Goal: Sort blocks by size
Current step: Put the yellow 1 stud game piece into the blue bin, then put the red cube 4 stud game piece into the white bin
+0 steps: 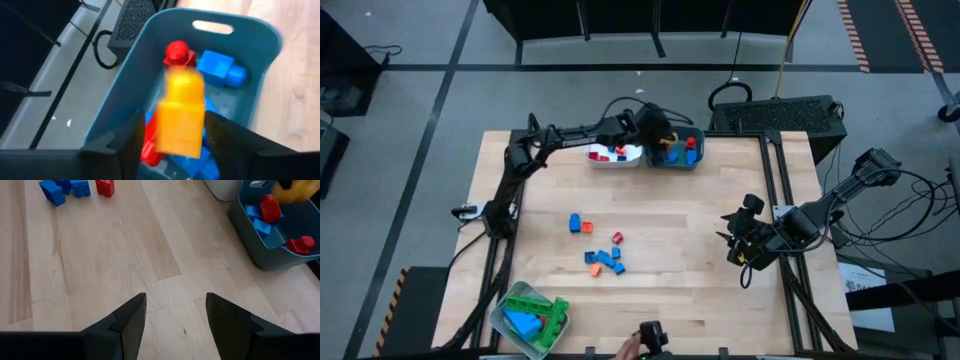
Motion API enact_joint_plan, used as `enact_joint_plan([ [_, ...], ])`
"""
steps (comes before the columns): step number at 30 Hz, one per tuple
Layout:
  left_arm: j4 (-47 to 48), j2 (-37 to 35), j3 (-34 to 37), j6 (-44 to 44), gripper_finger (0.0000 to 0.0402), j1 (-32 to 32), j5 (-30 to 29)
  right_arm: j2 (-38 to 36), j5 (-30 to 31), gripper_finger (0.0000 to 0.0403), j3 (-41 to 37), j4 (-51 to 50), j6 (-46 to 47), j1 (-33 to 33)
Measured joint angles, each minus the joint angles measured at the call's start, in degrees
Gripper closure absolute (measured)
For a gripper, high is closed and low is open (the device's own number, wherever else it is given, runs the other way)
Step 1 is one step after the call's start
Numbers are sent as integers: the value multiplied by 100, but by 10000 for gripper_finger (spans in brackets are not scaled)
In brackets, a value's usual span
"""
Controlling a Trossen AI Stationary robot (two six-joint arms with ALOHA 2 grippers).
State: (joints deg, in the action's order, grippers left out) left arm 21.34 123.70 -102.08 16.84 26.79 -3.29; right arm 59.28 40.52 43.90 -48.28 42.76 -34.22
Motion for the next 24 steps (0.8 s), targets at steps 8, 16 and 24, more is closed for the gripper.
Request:
enact_joint_plan([
  [8,883,-2,-420,29,169,-545,-655,-1,3,211,0,-2,-17,-2],
  [16,3276,-66,-396,-65,169,-1985,-649,-1,-1,211,0,-4,-36,-2],
  [24,3715,-834,719,-1300,183,-2754,-1227,-1,0,211,-197,80,-39,-1],
])
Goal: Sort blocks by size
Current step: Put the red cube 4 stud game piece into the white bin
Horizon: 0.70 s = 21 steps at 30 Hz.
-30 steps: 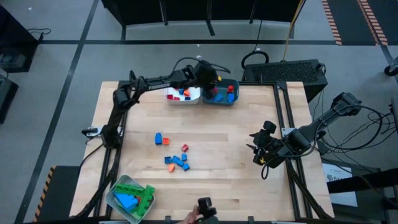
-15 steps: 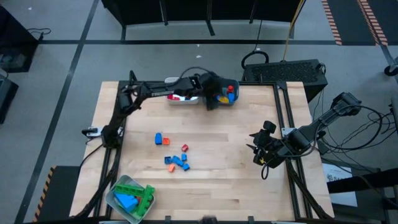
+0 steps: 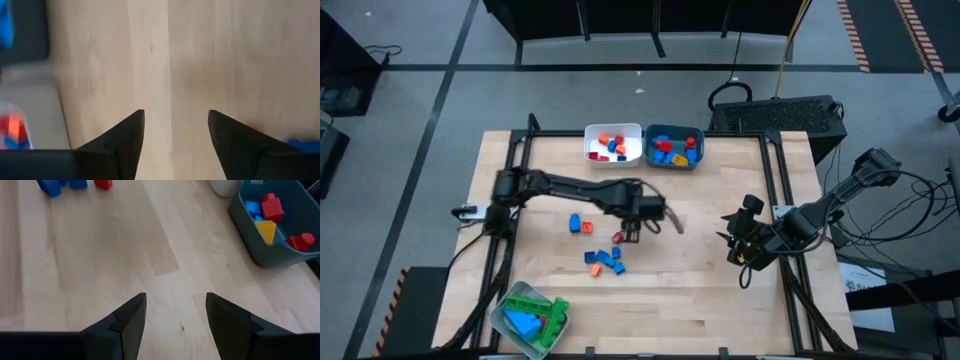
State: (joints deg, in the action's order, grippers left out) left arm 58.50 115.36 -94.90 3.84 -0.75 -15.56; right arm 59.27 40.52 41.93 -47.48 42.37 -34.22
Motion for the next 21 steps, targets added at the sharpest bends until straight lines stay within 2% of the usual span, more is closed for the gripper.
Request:
enact_joint_plan([
  [5,-468,-980,1125,-1462,183,-158,-169,0,-9,211,-328,41,33,3],
  [10,-1102,-1639,1874,-3826,183,-411,-253,0,-9,211,-406,124,39,7],
  [15,-1155,-1561,2044,-5361,183,-866,-281,0,-5,211,-406,265,-3,7],
  [21,-1193,-1123,2044,-5923,183,-1170,-669,2,-5,211,-408,274,-4,7],
])
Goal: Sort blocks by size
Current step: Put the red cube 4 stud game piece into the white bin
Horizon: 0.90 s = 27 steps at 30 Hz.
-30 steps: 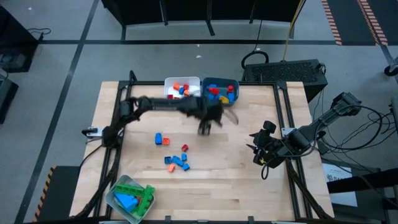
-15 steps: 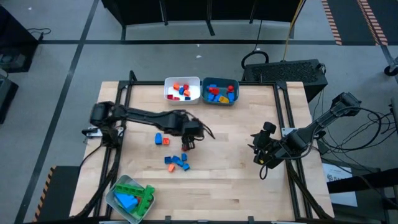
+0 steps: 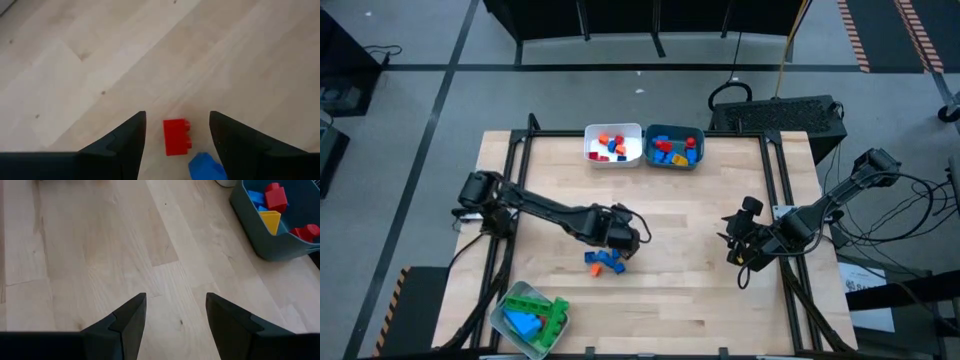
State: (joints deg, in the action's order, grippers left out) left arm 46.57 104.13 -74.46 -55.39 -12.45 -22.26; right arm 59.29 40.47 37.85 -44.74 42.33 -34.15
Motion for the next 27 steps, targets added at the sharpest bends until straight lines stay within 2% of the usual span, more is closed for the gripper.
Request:
enact_joint_plan([
  [13,26,1169,-37,-281,185,-120,23,-1,-3,211,0,44,2,0],
  [16,-1,1231,-37,-214,213,-116,86,-1,-3,211,0,43,2,0],
  [20,-39,1176,-31,-75,307,-118,167,-2,-2,211,0,36,2,0],
  [24,59,1141,-101,545,306,-104,72,-2,-3,211,0,20,-8,0],
  [27,267,1155,-301,1228,306,151,-184,0,-4,211,-2,6,-14,0],
])
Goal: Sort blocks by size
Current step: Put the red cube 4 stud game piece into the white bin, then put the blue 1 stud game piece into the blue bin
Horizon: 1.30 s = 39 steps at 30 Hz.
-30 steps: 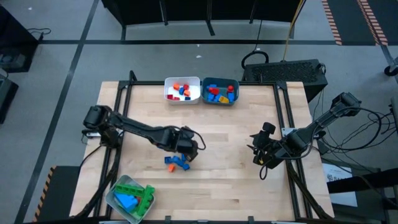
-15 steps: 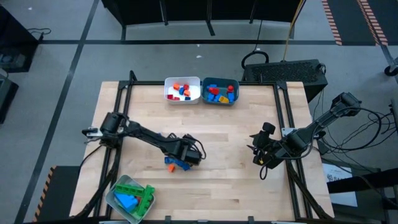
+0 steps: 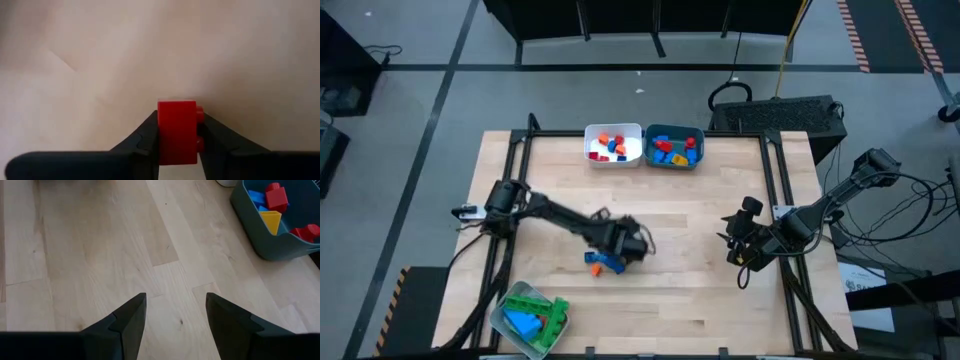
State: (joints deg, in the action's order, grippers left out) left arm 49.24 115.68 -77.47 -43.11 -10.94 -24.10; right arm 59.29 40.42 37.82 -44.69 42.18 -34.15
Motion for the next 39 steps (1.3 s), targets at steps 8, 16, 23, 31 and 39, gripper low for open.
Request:
enact_joint_plan([
  [8,-224,-698,-307,1822,306,1646,-1211,2,-3,211,-1,0,23,0],
  [16,-918,-1502,-156,2830,306,3915,-715,2,-7,211,-2,24,38,1],
  [23,-1325,-1392,-158,3038,306,4857,802,0,0,211,-2,36,38,2],
  [31,-1229,-1072,-159,3542,234,4707,1074,0,0,211,-2,42,45,2],
  [39,-701,-1330,-167,4196,170,3973,1127,0,2,211,-2,45,43,2],
])
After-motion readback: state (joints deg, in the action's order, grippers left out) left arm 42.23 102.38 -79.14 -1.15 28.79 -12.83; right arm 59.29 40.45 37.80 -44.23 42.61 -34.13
